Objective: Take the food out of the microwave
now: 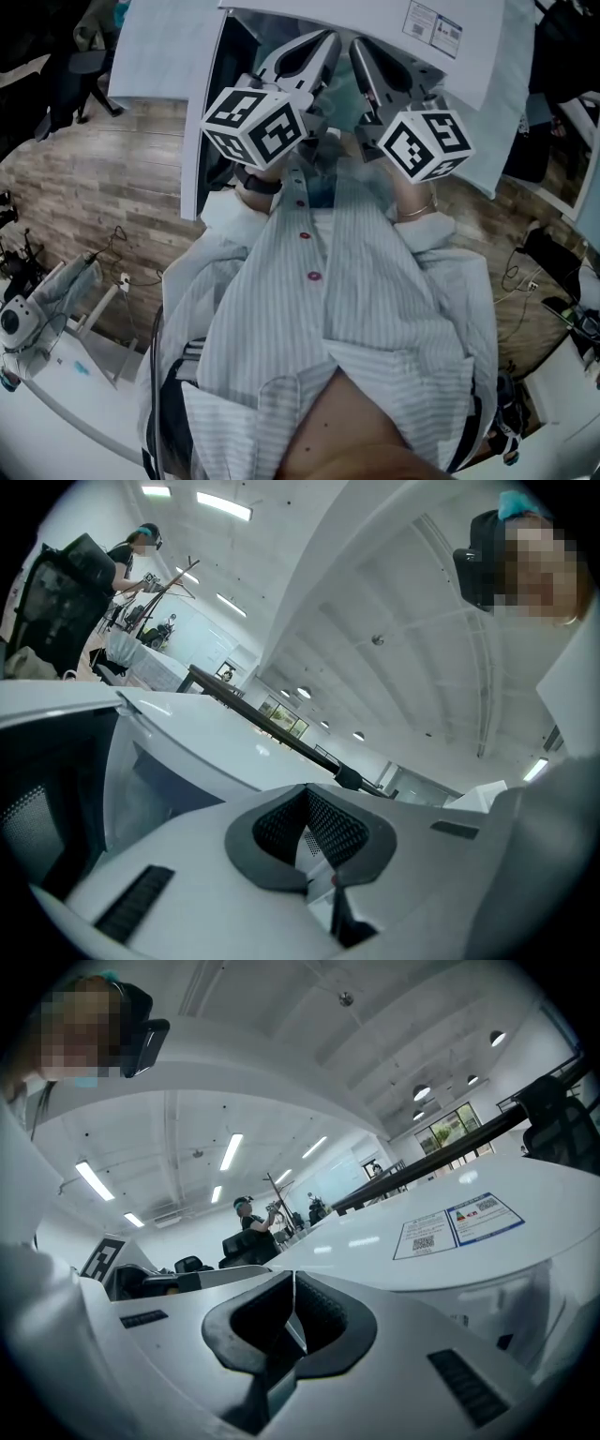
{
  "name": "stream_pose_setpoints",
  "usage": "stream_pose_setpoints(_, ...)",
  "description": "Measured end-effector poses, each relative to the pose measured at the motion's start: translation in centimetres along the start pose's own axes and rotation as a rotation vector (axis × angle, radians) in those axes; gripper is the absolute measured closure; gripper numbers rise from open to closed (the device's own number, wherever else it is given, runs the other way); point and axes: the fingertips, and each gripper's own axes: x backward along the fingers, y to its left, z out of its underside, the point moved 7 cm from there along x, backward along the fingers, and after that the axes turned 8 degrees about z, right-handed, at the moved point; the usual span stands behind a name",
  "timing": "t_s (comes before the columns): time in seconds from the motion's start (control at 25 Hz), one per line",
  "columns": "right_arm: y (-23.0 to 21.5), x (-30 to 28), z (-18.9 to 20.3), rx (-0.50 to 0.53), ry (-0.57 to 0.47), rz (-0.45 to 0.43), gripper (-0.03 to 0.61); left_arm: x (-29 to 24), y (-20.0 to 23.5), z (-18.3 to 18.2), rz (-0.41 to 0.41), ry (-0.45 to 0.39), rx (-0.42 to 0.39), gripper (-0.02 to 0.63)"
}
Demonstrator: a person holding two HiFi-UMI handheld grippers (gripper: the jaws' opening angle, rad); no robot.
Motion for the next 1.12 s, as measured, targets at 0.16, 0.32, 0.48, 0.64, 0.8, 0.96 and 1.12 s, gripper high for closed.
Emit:
stream_pose_setpoints(0.16,-1.3,-0.1,1.2,-0.030,0.021,0.025,0.545,-0.5,1.0,1.2,-0.013,0.033,0.024,0.606)
stream_pose_setpoints(0.32,-1.7,-0.3,2.4,-0.052,0.041,0.046,0.545,-0.2,2.1,2.1,-0.029,0.060,0.047,0.606)
stream_pose_setpoints(0.48,-2.4,-0.6,4.0,-0.073,0.071,0.072,0.545,-0.1,3.2,3.3,-0.045,0.079,0.081,0.606)
stream_pose_setpoints(0.64,-3.4,-1.1,5.8,-0.093,0.104,0.100,0.545,0.1,4.6,4.6,-0.066,0.093,0.113,0.606)
stream_pose_setpoints(0.8,-4.3,-1.5,7.3,-0.106,0.128,0.124,0.545,-0.1,5.6,5.9,-0.076,0.117,0.132,0.606)
stream_pose_setpoints(0.96,-5.0,-1.9,8.8,-0.117,0.158,0.139,0.545,-0.4,6.5,7.1,-0.084,0.140,0.150,0.606)
stream_pose_setpoints(1.12,-5.7,-2.2,10.1,-0.133,0.186,0.154,0.545,-0.7,7.5,8.4,-0.098,0.156,0.168,0.606)
